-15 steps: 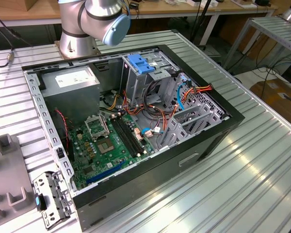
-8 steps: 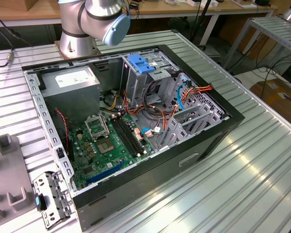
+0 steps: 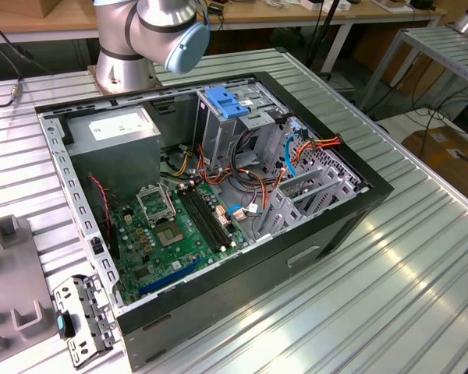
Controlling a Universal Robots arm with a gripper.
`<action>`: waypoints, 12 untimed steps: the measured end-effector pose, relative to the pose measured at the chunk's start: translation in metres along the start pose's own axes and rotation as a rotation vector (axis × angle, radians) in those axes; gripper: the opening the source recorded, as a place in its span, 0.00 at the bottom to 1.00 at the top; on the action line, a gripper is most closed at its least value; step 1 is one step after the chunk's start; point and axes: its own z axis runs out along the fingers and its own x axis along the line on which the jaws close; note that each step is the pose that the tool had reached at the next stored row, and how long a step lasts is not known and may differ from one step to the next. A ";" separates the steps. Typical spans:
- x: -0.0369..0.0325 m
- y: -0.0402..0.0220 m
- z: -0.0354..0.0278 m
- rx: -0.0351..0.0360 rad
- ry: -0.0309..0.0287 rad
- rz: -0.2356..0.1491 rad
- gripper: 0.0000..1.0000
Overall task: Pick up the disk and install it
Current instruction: 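Pick up the disk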
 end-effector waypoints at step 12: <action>0.0000 0.0000 -0.0035 -0.0001 0.0000 0.000 0.37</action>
